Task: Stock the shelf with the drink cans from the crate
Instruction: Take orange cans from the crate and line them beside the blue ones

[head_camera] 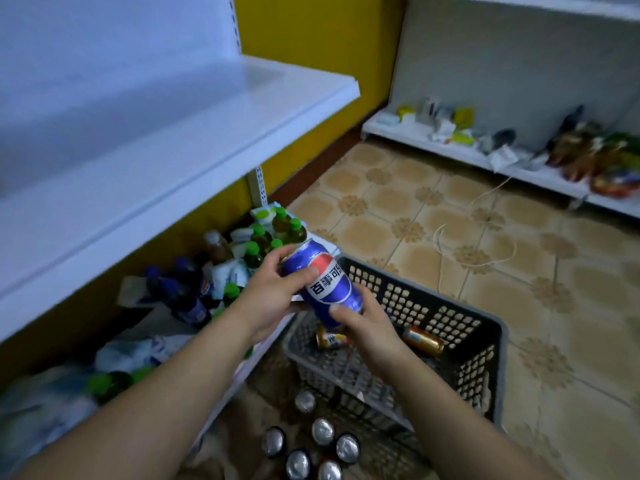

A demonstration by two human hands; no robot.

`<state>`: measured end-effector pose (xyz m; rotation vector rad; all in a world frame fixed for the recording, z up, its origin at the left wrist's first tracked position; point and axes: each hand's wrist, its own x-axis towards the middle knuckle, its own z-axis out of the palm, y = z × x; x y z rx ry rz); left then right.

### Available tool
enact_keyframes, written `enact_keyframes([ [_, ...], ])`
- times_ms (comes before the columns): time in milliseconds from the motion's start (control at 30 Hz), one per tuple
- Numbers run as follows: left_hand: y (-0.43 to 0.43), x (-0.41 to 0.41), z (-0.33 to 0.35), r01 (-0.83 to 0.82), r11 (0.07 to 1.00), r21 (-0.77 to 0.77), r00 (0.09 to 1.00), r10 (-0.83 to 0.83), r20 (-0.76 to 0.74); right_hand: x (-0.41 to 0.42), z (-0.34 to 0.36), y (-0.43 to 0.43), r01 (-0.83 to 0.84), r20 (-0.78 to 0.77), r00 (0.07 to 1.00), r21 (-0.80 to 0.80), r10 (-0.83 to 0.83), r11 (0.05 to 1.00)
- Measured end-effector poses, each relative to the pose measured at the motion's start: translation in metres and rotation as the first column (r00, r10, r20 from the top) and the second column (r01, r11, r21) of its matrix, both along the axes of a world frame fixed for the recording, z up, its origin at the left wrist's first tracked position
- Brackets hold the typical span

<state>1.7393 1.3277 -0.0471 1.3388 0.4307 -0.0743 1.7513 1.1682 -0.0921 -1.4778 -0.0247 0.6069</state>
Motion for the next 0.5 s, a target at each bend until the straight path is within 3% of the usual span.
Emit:
enact_keyframes([
  [100,0.019,-0.034,0.063,-0.032,0.992,0.120,0.992,0.018,0.122,-0.023,0.055,0.017,-0.082,0.334,0.934,-0.150,0.129,0.985],
  [233,0.051,-0.085,0.133,-0.091,0.942,0.323,0.970,0.011,0.242,-0.055,0.122,0.055,-0.155,0.595,0.757,-0.237,0.269,0.959],
  [500,0.145,-0.216,0.210,-0.348,0.758,0.552,0.928,0.196,0.317,-0.128,0.191,0.170,-0.345,0.696,0.423,-0.468,0.580,0.814],
])
